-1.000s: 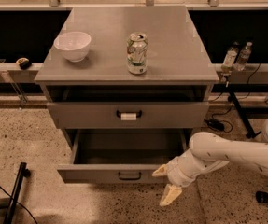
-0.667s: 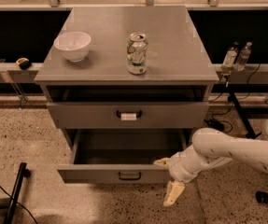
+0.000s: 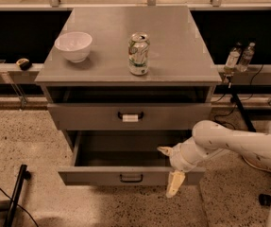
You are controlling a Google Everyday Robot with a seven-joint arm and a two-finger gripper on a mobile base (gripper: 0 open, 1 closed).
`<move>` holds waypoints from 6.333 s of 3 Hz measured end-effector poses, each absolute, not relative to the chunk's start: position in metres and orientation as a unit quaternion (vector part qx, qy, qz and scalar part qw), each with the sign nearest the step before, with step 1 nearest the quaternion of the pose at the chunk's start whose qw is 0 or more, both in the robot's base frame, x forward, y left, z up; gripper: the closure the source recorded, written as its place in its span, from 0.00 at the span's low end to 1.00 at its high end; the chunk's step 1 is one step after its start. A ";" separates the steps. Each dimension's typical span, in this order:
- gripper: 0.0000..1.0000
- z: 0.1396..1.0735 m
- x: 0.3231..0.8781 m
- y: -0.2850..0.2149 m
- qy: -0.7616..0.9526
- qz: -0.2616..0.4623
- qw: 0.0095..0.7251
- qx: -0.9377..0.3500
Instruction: Open middle drawer
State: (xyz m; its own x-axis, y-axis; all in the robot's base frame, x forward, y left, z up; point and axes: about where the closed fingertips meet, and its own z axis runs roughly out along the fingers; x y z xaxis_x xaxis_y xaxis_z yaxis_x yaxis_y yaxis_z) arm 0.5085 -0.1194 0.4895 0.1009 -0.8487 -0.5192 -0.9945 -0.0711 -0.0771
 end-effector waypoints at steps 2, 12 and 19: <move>0.05 0.446 0.536 -0.098 0.654 0.167 0.181 -0.715; 0.64 0.511 0.523 -0.109 0.661 0.159 0.241 -0.693; 1.00 0.409 0.501 -0.100 0.675 0.187 0.135 -0.700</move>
Offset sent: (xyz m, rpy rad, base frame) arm 0.0336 0.0343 -0.0572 -0.0813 0.0476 0.0290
